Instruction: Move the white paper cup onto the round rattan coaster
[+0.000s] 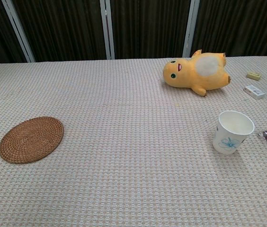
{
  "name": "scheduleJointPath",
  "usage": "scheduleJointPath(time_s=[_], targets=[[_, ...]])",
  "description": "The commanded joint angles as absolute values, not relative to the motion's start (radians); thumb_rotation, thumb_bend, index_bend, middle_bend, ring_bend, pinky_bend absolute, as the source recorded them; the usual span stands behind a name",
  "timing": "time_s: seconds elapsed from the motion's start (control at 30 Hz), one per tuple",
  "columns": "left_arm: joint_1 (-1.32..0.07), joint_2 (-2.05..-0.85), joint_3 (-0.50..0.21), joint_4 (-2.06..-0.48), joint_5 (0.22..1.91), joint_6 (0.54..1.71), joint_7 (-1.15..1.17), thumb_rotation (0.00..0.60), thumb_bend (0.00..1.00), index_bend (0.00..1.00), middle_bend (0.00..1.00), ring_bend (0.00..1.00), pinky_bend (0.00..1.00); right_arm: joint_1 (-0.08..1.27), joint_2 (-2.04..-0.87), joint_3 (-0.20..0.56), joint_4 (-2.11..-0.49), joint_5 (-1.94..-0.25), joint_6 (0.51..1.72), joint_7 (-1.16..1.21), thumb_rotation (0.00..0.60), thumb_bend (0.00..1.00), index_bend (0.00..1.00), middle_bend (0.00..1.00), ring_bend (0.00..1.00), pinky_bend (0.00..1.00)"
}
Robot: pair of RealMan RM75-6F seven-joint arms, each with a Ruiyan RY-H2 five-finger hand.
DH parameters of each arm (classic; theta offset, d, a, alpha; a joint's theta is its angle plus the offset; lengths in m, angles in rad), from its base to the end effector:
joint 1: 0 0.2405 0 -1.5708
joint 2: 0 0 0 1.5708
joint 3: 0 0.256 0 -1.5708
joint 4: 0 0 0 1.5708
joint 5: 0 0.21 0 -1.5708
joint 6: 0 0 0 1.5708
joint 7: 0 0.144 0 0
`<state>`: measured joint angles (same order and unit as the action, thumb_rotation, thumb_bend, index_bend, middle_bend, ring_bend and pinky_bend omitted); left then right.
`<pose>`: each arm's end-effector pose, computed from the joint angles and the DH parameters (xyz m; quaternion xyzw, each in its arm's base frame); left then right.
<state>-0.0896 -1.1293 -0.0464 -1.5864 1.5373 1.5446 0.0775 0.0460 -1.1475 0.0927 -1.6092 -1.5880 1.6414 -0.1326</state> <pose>-0.3062 0.1818 0.1634 -0.6104 -0.3338 -0.3867 0.6053 -0.2926 -0.1751 0.1724 0.5866 -0.2907 0.4188 0.6293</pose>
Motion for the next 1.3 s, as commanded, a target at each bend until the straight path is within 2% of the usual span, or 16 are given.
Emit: scheduleJointPath(time_s=[0.03,0.17,0.27,0.47,0.57,0.63,0.83,1.03,1.13,1.3], targets=[[-0.09,-1.128,-0.046,-1.591,1.532,1.54,0.082,0.6,0.0,0.0,0.0,0.0,0.0,0.046,-1.147,0.09,-1.613,-1.586,1.636,-0.137,0.6,0.0,0.0,0.0,0.0,0.0],[-0.088,-1.123,-0.045,-1.605,1.525,1.534,0.086,0.6,0.0,0.0,0.0,0.0,0.0,0.055,-1.148,0.081,-1.619,-1.593,1.612,-0.136,0.6,0.0,0.0,0.0,0.0,0.0],[-0.086,-1.122,-0.049,-1.61,1.529,1.546,0.101,0.6,0.0,0.0,0.0,0.0,0.0,0.086,-1.138,0.067,-1.64,-1.597,1.541,-0.116,0.6,0.0,0.0,0.0,0.0,0.0],[-0.09,-1.132,-0.055,-1.609,1.513,1.537,0.127,0.6,0.0,0.0,0.0,0.0,0.0,0.193,-1.102,0.067,-1.702,-1.581,1.34,-0.08,0.6,0.0,0.0,0.0,0.0,0.0],[-0.096,-1.14,-0.06,-1.606,1.499,1.523,0.155,0.6,0.0,0.0,0.0,0.0,0.0,0.277,-1.096,0.083,-1.748,-1.557,1.202,-0.071,0.6,0.0,0.0,0.0,0.0,0.0],[-0.101,-1.151,-0.066,-1.604,1.485,1.514,0.182,0.6,0.0,0.0,0.0,0.0,0.0,0.351,-1.106,0.11,-1.771,-1.501,1.085,-0.101,0.6,0.0,0.0,0.0,0.0,0.0],[-0.111,-1.167,-0.077,-1.598,1.443,1.486,0.223,0.6,0.0,0.0,0.0,0.0,0.0,0.464,-1.188,0.144,-1.757,-1.361,0.922,-0.23,0.6,0.0,0.0,0.0,0.0,0.0],[-0.117,-1.175,-0.088,-1.599,1.412,1.473,0.241,0.6,0.0,0.0,0.0,0.0,0.0,0.523,-1.285,0.151,-1.695,-1.249,0.887,-0.363,0.6,0.0,0.0,0.0,0.0,0.02],[-0.117,-1.173,-0.089,-1.601,1.402,1.468,0.243,0.6,0.0,0.0,0.0,0.0,0.0,0.538,-1.309,0.143,-1.668,-1.209,0.887,-0.418,0.6,0.0,0.01,0.04,0.01,0.03],[-0.117,-1.172,-0.088,-1.604,1.398,1.466,0.244,0.6,0.0,0.0,0.0,0.0,0.0,0.553,-1.317,0.134,-1.663,-1.129,0.878,-0.454,0.6,0.0,0.03,0.17,0.16,0.16]])
